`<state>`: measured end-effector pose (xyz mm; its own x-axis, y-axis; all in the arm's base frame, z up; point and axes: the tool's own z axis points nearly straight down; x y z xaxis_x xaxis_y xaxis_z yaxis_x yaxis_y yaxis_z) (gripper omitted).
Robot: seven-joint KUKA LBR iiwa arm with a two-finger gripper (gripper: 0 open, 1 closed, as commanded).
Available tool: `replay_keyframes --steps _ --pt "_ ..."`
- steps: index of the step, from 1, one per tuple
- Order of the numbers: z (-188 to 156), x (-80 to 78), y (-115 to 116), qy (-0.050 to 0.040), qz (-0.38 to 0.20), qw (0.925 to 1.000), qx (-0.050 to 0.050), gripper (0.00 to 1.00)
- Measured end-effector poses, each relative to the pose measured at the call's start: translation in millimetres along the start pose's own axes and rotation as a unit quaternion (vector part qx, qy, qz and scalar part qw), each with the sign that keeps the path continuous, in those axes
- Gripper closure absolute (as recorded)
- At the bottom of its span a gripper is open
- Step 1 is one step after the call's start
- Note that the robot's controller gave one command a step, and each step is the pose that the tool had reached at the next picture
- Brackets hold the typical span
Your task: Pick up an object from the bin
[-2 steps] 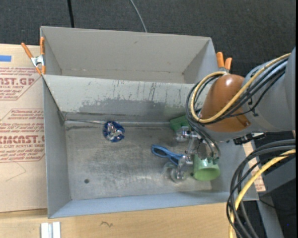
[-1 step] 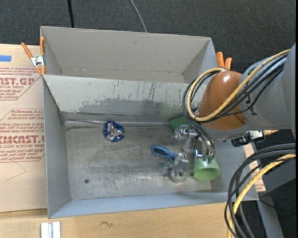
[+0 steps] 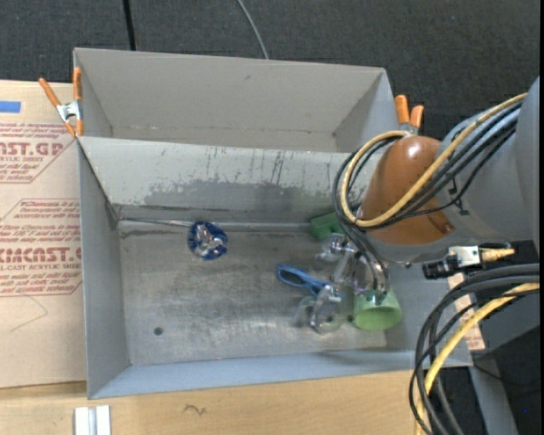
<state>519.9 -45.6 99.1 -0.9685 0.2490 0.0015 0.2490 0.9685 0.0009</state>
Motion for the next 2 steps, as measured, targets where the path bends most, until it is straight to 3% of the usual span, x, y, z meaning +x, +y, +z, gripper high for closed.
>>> replay_keyframes --steps 1,2 --pt "28.0 -3.9 -2.8 -0.0021 0.069 0.9976 0.000 0.00" --pt "27.4 -4.4 -2.4 -0.0014 0.069 0.9976 0.000 0.00"
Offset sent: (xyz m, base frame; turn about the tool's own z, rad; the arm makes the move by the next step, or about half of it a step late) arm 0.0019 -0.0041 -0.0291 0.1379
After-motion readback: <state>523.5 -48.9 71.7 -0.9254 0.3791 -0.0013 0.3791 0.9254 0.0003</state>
